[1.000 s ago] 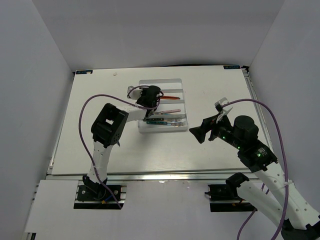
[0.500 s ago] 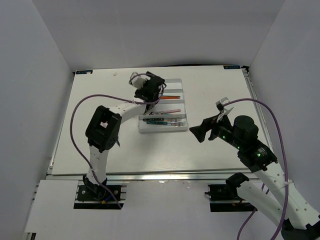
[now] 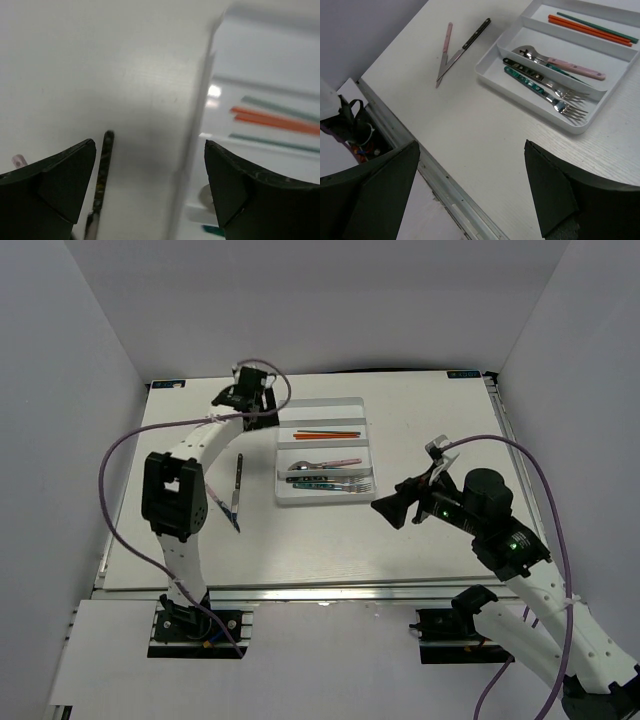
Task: Sort the eating utensils into containers
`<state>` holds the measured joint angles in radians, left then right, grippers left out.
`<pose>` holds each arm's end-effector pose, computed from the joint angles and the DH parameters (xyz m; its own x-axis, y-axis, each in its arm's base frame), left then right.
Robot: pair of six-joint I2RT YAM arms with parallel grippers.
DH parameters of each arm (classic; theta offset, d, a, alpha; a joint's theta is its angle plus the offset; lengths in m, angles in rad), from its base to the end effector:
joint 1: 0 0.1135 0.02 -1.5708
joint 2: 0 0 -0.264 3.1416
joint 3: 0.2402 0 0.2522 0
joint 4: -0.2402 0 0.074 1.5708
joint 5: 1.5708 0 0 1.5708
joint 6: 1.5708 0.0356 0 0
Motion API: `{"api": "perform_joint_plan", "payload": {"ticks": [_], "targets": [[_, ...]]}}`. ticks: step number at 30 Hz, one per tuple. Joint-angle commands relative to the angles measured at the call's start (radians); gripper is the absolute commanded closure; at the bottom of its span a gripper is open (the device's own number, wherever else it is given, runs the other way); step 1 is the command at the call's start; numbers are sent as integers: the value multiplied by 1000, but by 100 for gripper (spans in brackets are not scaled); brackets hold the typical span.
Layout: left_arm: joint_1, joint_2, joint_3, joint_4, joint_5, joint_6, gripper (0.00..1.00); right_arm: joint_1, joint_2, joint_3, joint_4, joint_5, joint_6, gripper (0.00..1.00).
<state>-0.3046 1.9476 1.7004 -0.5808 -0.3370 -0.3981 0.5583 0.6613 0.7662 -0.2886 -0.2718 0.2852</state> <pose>0.4253 -0.1214 0.2780 -0.6747 -0.1714 -0.7179 -0.2081 0.9774 -0.0377 0.1268 0.0905 0.3412 -0.3552 0.0977 -0.9297 -0.6609 0.6771 0.3237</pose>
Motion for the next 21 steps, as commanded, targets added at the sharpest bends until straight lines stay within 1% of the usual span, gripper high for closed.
{"api": "perform_joint_plan", "payload": {"ticks": [1, 5, 9, 11, 17, 21], "targets": [[-33, 45, -79, -176, 52, 189, 2, 0, -9, -10, 54, -109, 22, 11], [-19, 68, -122, -156, 55, 189, 3, 0, 4, 10, -18, -119, -12, 11], [-5, 71, -176, -110, 70, 176, 5, 0, 9, 16, -46, -122, -32, 11], [-5, 60, -205, -90, 87, 176, 6, 2, 8, 12, -44, -125, -38, 11], [1, 17, -215, -91, 90, 192, 7, 2, 23, -1, -26, -142, -37, 11], [28, 16, -252, -76, 130, 191, 12, 0, 29, -5, -23, -150, -38, 11]]}}
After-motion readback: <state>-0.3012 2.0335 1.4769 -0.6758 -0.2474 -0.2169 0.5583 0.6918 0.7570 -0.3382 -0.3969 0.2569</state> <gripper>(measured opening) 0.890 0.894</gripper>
